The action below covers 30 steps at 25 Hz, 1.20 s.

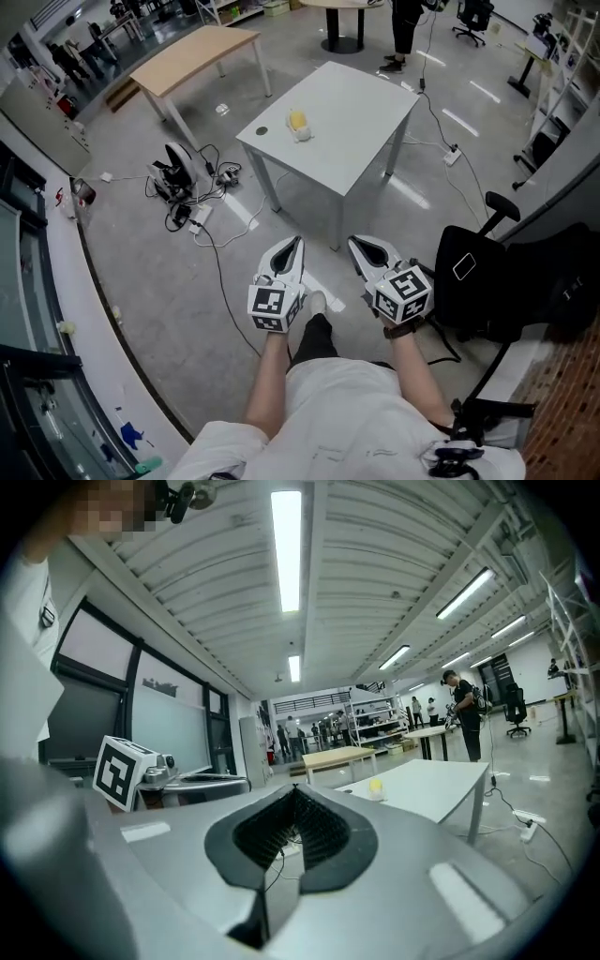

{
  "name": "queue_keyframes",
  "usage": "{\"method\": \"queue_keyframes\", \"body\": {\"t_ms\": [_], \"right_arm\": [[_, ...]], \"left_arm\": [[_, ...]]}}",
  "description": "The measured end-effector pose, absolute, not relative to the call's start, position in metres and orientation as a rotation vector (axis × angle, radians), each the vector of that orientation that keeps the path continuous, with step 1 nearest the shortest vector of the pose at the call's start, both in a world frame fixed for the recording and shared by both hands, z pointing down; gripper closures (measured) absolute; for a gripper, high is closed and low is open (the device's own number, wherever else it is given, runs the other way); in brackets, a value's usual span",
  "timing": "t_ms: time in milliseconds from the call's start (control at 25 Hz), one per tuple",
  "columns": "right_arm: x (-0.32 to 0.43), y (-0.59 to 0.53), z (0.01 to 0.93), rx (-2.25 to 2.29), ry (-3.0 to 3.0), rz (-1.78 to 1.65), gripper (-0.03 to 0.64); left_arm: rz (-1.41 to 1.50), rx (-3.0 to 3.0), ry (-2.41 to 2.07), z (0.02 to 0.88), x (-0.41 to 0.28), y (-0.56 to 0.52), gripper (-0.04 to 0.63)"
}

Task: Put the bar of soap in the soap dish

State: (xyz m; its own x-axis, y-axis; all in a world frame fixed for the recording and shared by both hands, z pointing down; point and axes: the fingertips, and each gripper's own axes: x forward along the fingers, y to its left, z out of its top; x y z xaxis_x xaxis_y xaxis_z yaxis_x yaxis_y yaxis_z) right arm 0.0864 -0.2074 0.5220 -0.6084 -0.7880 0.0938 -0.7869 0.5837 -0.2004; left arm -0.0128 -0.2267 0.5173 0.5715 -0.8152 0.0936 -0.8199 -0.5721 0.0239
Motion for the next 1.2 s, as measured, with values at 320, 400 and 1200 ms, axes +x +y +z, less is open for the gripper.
{"method": "queue_keyframes", "body": {"t_ms": [320,400,1200], "right_arm": [[0.093,-0.069,0.523,-1.343,2.775,-0.361,0.607],[0.097,-0.057,0.517,-1.347,2.764,-0.364,0.607],[0.023,-0.033,0.459,-1.355,2.830,-0.177,0.607]], "left_arm": [[0.146,2.748,-1.456,0.502,0.007,-0.087,0.595],[0.138,2.760,-1.462,0.494,0.013,-0.069,0.595],[-0.074,2.823,-1.557,0.445,-0.035,-0.050,0.595]]}}
